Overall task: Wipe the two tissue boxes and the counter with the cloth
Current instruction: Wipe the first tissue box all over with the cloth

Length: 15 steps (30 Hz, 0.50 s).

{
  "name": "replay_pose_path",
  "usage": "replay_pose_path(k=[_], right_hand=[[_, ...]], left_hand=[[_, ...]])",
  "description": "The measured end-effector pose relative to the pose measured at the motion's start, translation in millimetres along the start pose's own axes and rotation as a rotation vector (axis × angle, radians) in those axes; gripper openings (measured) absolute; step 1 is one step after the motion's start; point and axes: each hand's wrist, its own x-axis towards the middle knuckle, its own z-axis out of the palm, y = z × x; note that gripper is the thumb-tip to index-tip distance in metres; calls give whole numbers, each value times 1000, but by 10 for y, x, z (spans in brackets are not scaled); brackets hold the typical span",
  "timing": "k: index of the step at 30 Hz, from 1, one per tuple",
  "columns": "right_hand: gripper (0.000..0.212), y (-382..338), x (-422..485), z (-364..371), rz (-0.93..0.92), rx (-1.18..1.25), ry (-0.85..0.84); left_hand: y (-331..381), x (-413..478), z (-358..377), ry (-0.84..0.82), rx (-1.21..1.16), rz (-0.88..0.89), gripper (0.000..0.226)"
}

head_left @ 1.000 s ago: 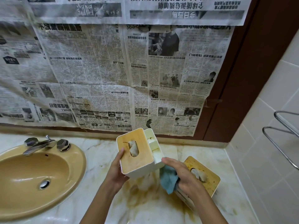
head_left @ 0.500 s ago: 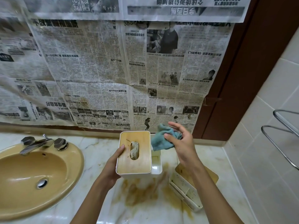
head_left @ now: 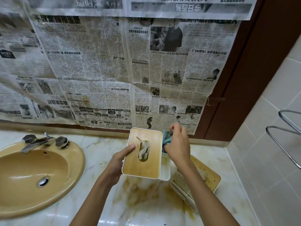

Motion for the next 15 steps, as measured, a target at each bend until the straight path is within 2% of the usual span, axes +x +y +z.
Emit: replay_pose_path(k=[3, 6, 8, 11, 13, 15], right_hand=[[80, -2, 46, 19, 96, -155, -34], [78, 69, 83, 106, 134, -279, -58], [60, 149, 71, 149, 87, -307, -96], [13, 243, 7, 139, -17, -252, -128], [7, 304, -46, 150, -32, -221, -125], [16, 354, -104, 175, -16, -187, -152]], left_hand=[[-13, -44, 82, -20, 71, 27, 75], [18, -148, 190, 1, 81, 66, 66], [29, -207, 224, -17, 95, 98, 56], [-7, -252, 235, -21, 109, 134, 51], [-42, -265, 249, -11, 117, 137, 61], [-66, -263, 267, 15, 125, 130, 68]])
